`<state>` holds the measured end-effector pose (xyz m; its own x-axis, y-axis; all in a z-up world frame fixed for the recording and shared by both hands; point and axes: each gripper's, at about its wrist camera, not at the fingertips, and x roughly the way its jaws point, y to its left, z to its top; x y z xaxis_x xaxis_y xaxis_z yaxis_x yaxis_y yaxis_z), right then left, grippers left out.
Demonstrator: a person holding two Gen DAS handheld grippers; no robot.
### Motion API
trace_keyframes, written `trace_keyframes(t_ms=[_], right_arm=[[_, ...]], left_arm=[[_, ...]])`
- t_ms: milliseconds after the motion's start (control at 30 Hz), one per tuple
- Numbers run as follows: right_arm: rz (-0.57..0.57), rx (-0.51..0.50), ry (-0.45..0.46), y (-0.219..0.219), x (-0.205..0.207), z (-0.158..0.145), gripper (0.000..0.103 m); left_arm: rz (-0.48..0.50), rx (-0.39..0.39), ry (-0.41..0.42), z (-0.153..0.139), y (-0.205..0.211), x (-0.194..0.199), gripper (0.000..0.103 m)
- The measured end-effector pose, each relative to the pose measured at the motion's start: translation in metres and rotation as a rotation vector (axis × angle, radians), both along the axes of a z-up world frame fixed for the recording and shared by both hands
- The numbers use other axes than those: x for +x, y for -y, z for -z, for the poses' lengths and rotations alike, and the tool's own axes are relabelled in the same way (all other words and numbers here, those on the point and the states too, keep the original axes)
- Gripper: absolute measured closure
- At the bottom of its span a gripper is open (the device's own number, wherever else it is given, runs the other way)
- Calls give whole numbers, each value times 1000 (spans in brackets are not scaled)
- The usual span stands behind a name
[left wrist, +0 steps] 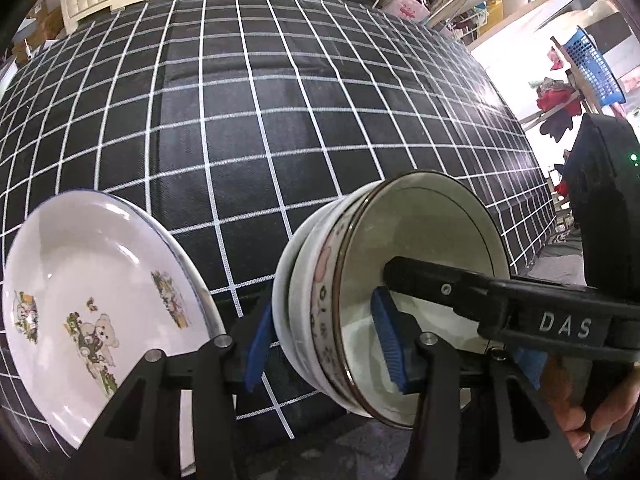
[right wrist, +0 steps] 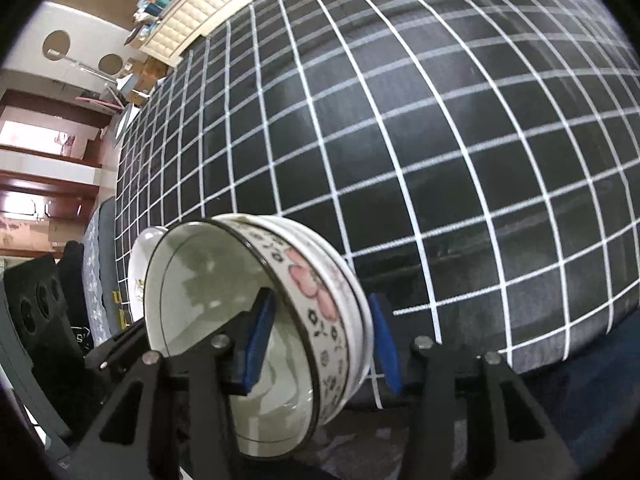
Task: Organize plates and bowls
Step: 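Grip the nested bowl stack rim with both grippers and lift it, then carry the bowl stack over the plate stack and lower it onto the plates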
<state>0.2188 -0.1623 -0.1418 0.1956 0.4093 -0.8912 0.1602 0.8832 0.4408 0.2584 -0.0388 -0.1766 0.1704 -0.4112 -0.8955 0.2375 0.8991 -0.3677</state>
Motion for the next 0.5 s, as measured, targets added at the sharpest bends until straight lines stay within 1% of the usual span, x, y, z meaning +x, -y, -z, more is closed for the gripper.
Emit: trace_keyframes(t_ms=[133,300,500], right_arm=[[-7,8,17,-7,3,-16,51],[-39,-1,38,-31,11,-35,51],[-113,-5,61,-74,23,-49,51]], left_arm=[[-20,-3,33,-18,-6,0,57],[-68,-5,62,-40,-26,1,58],[-141,4,87,-55,-68,-1,58]])
